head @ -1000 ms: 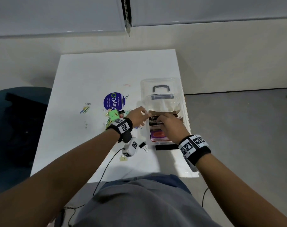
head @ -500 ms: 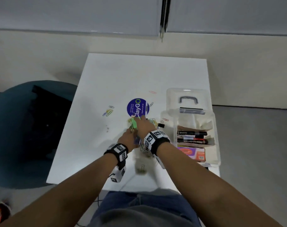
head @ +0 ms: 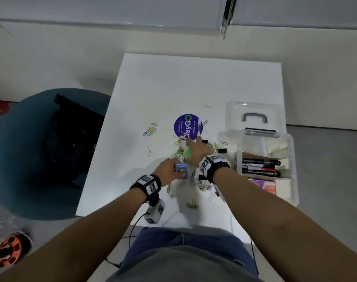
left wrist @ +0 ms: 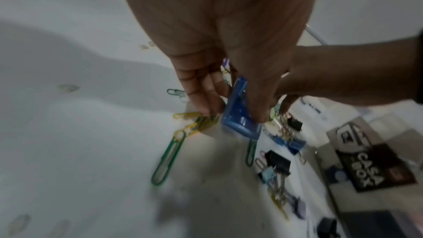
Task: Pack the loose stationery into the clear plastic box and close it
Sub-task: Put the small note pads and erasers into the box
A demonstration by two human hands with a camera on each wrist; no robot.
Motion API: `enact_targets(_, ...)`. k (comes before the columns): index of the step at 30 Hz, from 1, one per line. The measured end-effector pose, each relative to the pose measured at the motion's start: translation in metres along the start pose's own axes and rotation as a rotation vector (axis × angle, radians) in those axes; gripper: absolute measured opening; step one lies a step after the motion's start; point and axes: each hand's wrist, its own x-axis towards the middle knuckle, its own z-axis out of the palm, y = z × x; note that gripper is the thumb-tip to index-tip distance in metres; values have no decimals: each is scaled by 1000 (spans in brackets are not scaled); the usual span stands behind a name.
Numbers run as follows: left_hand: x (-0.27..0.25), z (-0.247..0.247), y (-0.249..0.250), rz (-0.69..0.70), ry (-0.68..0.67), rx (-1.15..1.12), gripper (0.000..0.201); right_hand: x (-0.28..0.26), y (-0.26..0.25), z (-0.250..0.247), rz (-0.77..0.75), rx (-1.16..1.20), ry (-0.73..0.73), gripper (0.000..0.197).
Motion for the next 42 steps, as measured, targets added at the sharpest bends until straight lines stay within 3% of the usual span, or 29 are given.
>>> enact_targets(2, 1, -8, -3, -7, 24, -67, 32, -5, 3, -4, 94, 256, 63, 52)
enact_targets(7, -2, -27, 13, -37, 56, -492, 32, -31, 15, -22, 128, 1287, 59, 31)
enact_targets(14, -6, -25, 56, 30, 106, -590, 26, -69, 30, -35, 118, 1844, -59, 26)
enact_targets(17, -7, -19, 78, 68, 95, -634, 27, -79, 35, -43, 36, 1766, -29, 18)
enact_targets(22, -4, -12, 118, 117, 155, -586, 29, -98, 67, -68, -15, 1450, 111, 33)
enact_targets(26, 1, -5, 164, 154, 228, -554, 30, -120, 110, -91, -71, 1255, 215, 30)
enact_targets(30, 4, 11, 212, 265, 137, -555, 24, -139, 140, -110, -125, 1317, 253, 32)
enact_targets(33, 9, 21, 232, 294, 74, -604, 22, -149, 161, -119, -106, 1428, 197, 40)
enact_targets(35, 11, 25, 240, 311, 38, -619, 21, -156, 172, -122, -100, 1468, 178, 33)
enact_targets(37, 10, 28, 245, 326, -18, -646, 23, -161, 180, -123, -74, 1440, 191, 27)
enact_targets(40, 10, 34, 251, 341, -98, -643, 24, -165, 191, -122, -37, 1345, 213, 34)
enact_targets(42, 14, 38, 250, 345, -71, -538, 24, -170, 197, -122, -53, 1233, 215, 28)
